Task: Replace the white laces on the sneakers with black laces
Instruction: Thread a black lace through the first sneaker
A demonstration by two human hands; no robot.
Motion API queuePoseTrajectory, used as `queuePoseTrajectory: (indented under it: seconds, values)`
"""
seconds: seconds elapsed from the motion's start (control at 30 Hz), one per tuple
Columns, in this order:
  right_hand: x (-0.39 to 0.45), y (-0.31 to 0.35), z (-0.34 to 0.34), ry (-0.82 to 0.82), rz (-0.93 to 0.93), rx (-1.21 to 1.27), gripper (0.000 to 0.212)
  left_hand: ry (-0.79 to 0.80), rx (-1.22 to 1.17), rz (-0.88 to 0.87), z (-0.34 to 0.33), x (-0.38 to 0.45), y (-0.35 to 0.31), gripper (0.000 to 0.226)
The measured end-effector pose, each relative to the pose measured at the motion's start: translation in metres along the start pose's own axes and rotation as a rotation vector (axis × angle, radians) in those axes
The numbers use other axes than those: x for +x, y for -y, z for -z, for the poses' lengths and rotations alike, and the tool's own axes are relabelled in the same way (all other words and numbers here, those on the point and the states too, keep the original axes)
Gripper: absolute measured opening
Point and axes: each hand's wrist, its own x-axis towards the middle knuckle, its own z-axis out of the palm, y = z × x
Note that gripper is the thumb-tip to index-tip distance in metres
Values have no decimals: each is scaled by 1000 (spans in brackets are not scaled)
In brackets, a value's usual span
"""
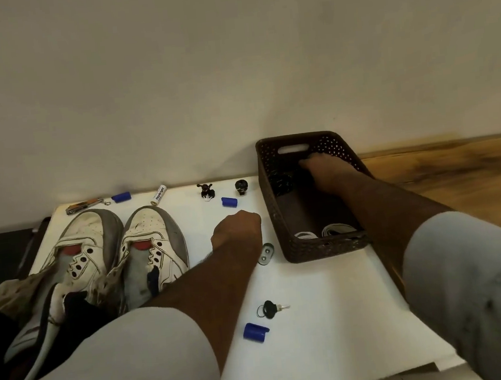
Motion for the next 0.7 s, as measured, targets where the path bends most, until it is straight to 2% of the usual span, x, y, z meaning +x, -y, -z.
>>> queuePoseTrajectory:
  seconds: [0.17,0.47,0.6,0.7]
  values:
    - [17,-4,-9,70,-54,-88,37,4,17,2,-1,7,0,47]
    - [19,-2,0,-93,-135,-74,34,-4,2,-14,-5,10,2,48]
    - [-4,2,40,-208,-168,19,32,21,-100,0,-3,-3,6,46]
    - [-32,15,87,-267,-131,80,24,78,-239,25,7,-31,14,55]
